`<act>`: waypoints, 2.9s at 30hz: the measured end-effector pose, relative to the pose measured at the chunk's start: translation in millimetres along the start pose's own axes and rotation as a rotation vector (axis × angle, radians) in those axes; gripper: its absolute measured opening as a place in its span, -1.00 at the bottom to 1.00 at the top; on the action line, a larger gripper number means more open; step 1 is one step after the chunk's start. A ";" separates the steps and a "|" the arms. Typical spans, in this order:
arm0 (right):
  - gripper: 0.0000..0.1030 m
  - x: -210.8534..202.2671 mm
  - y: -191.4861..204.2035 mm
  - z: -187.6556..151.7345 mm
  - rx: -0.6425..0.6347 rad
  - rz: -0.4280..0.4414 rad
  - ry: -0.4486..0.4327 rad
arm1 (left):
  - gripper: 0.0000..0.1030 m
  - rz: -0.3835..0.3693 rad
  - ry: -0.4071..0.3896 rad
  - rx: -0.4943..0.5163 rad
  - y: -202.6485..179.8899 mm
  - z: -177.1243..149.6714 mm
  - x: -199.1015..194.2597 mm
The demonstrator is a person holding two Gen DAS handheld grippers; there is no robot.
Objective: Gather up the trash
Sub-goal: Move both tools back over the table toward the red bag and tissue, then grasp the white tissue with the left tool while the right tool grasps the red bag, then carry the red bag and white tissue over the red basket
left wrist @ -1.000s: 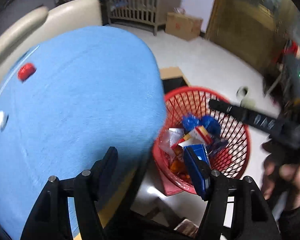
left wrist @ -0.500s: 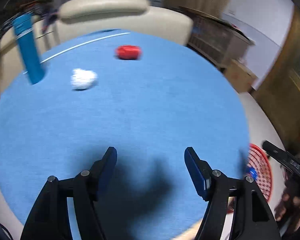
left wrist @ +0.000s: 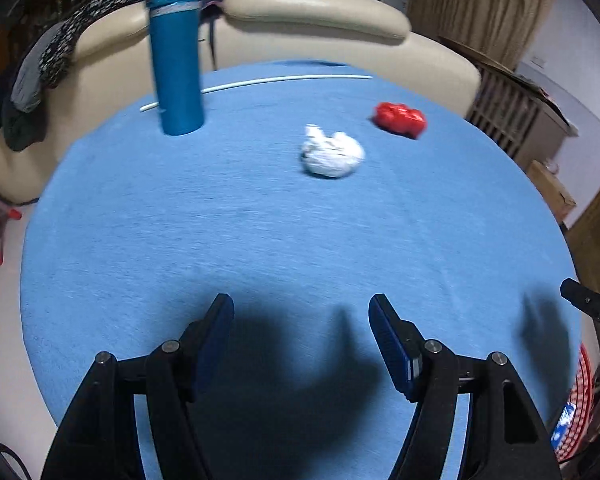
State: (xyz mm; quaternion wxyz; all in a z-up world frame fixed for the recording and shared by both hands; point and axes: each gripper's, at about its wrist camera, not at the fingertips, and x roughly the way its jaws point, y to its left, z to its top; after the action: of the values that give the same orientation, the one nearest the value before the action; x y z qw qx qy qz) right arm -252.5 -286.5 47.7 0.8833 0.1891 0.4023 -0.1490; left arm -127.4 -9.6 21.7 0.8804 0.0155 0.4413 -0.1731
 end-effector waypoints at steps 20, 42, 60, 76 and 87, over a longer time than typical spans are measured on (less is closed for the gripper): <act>0.29 177.2 133.9 178.4 -0.242 -0.002 0.015 | 0.73 0.090 0.015 0.076 10.3 7.9 37.3; 0.09 181.8 114.6 170.5 -0.199 0.098 0.063 | 0.78 -0.025 -0.006 -0.050 -22.9 119.6 84.1; 0.09 99.7 106.4 93.2 -0.161 0.178 0.063 | -0.15 0.072 0.033 0.007 -31.8 91.1 52.0; 0.09 8.8 78.8 -0.7 -0.066 0.206 0.020 | -0.15 0.076 -0.035 0.047 -36.6 29.4 -36.6; 0.09 -20.5 50.2 -13.1 -0.016 0.215 -0.018 | -0.16 0.062 -0.046 0.111 -67.1 17.0 -49.9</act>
State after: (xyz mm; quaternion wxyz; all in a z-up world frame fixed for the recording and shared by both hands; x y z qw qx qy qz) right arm -253.1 -233.9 66.2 0.8992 0.2228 0.3729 -0.0517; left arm -163.1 -61.2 79.5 0.8931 0.0738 0.4098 -0.1703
